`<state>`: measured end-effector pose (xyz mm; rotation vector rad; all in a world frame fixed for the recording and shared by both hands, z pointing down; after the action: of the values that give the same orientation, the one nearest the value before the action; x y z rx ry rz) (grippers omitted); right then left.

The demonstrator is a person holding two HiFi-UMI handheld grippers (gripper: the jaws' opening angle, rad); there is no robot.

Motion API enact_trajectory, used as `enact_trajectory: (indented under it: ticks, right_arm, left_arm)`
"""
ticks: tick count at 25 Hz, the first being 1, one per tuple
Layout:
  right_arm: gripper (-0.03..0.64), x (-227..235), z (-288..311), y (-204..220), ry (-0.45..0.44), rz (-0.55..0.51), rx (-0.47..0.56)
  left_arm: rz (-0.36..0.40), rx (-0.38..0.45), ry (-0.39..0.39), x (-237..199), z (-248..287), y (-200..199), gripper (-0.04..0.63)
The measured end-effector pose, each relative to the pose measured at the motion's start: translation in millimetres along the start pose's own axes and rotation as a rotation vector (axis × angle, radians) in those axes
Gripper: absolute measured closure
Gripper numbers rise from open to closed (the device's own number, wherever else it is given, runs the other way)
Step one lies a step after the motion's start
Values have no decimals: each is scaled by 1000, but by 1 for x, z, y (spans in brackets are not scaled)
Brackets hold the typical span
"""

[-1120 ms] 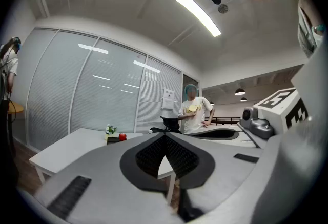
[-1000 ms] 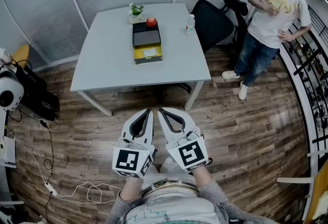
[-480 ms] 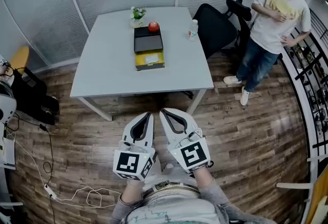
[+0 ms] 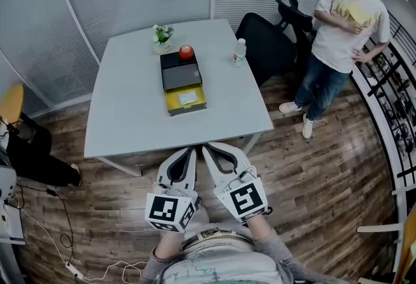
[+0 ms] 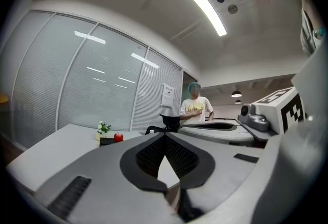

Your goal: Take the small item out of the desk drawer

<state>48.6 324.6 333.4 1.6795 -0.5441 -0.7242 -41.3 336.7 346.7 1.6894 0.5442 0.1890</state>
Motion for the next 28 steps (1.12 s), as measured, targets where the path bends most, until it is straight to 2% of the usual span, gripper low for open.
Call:
enact_trajectory:
  ticks: [8,18,28]
  right_arm:
    - [614,21,55,19,45,6,-25]
    - [614,24,103,32,79,-5,-29]
    - [614,24,117,41,93,1,-61]
  left_arm:
    - [-23,-33,51,-49,43,4,598]
    - [-33,-57,101,-95,67,7,598]
    - [-41,-80,108,-113,76,11,598]
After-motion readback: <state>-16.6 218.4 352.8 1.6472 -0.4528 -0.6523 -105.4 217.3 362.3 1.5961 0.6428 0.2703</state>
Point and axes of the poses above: the fingertips, and each gripper's own axes: z forward along the fingers, x to its right, y out of its underside, the point moved 6 cm from there along -z, backward along the fingers, and after that the axes turned 13 degrees about x, right-handed, at the moved point
